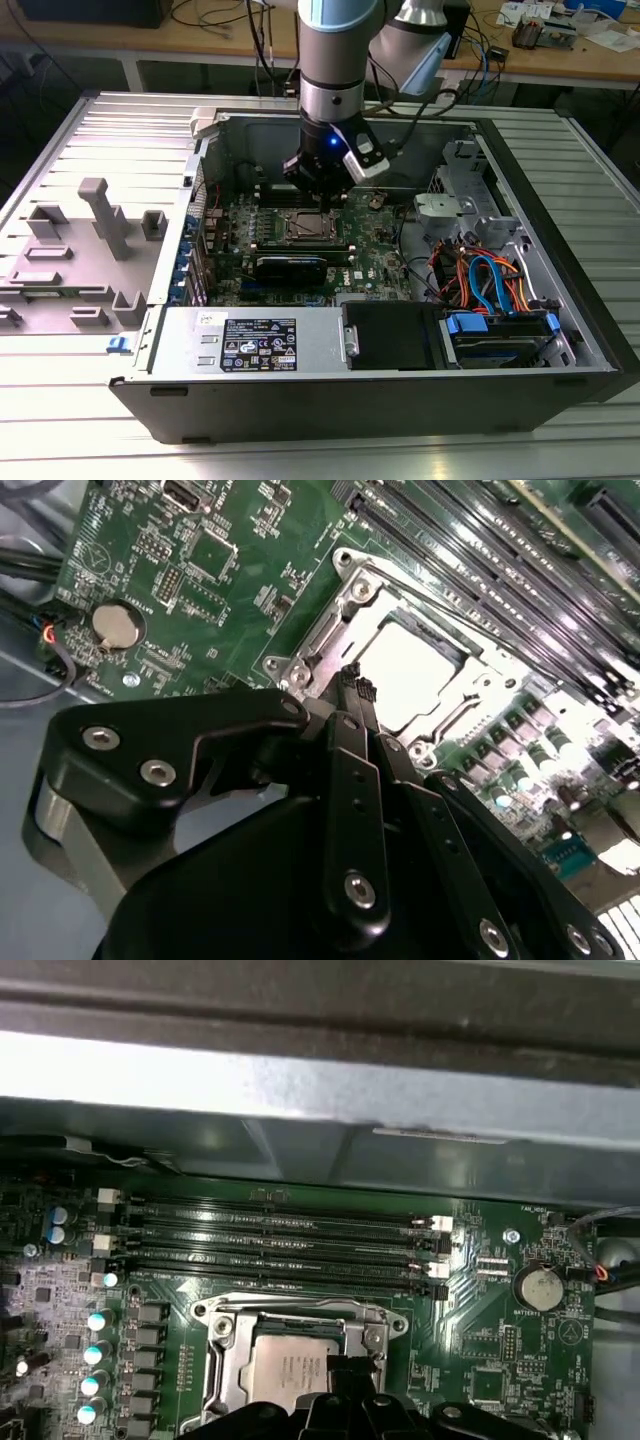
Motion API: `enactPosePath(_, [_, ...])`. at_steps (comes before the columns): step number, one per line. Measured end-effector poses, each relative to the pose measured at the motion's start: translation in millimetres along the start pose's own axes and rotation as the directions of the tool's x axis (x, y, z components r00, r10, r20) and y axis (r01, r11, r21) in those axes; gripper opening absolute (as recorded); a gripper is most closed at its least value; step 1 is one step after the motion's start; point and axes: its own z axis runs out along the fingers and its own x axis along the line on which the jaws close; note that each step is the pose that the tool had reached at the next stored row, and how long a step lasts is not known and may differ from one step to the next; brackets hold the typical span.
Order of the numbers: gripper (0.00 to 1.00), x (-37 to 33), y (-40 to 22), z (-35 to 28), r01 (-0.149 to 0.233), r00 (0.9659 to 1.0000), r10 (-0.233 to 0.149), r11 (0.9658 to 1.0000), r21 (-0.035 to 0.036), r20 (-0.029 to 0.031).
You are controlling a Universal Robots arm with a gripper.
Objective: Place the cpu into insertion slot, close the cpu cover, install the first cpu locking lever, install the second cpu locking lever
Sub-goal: 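Install the second cpu locking lever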
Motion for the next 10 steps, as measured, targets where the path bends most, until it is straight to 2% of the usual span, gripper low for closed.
enactPosePath(5, [0.11,0.4,-4.6,-0.2,0.001,1.0000,-0.001,0.9999,0.0133,-0.0013])
enactPosePath(7, [0.11,0.7,-9.2,-0.3,0.001,1.0000,-0.001,0.9999,0.0147,-0.0014])
enactPosePath(10, [0.11,0.8,-11.2,-3.6,0.001,1.0000,-0.001,0.9999,0.0143,-0.0013])
